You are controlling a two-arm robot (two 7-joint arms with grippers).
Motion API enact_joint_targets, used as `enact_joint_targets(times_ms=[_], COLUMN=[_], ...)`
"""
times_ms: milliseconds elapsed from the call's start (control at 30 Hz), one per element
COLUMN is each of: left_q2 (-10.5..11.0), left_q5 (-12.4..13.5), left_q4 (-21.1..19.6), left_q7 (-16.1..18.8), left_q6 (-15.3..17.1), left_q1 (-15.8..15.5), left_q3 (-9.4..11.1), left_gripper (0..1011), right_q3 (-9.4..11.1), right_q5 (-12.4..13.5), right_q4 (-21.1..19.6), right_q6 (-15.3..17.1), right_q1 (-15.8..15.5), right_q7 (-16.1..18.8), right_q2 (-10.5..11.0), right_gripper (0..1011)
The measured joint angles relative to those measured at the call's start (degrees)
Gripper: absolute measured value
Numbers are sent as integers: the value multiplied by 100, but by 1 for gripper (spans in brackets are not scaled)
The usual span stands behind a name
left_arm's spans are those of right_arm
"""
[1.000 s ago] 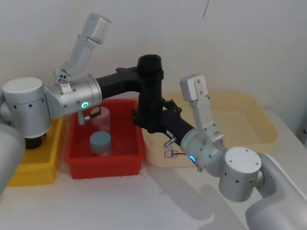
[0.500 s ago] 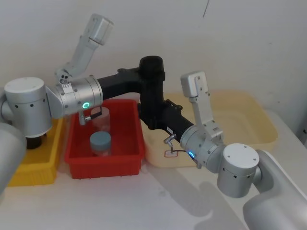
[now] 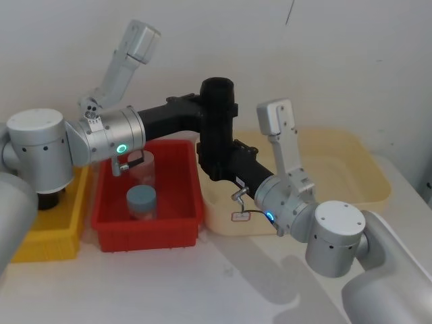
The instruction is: Pick up the garbage bag with the one hand and transfer it to the other hand.
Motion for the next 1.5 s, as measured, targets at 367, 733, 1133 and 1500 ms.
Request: enact_joint_targets(times_ms=[367,733,1133,1500], left_q2=[142,551,908,1032], left_q5=[-26,-137,-245,-283], left_q4=[-277,-954,-1558,-1768], left_q7=[151,481,794,899], left_q6=[54,172,274,310], left_q1=[129,513,889,1022], left_q3=[-62,-310,-536,-616], left_gripper=[1001,1000,1000,1000], right_q3=[250,471,451,394], right_q5=[260,410,381,348], right_q4=[-25,-60,-80,-80], right_q6=[263,673,638,529], right_q1=[-46,-59,-67,-70], right_q7=[-135,-360,-363,-298], right_q2=[-53,25,46,33], right_gripper=[488,488,824,1001])
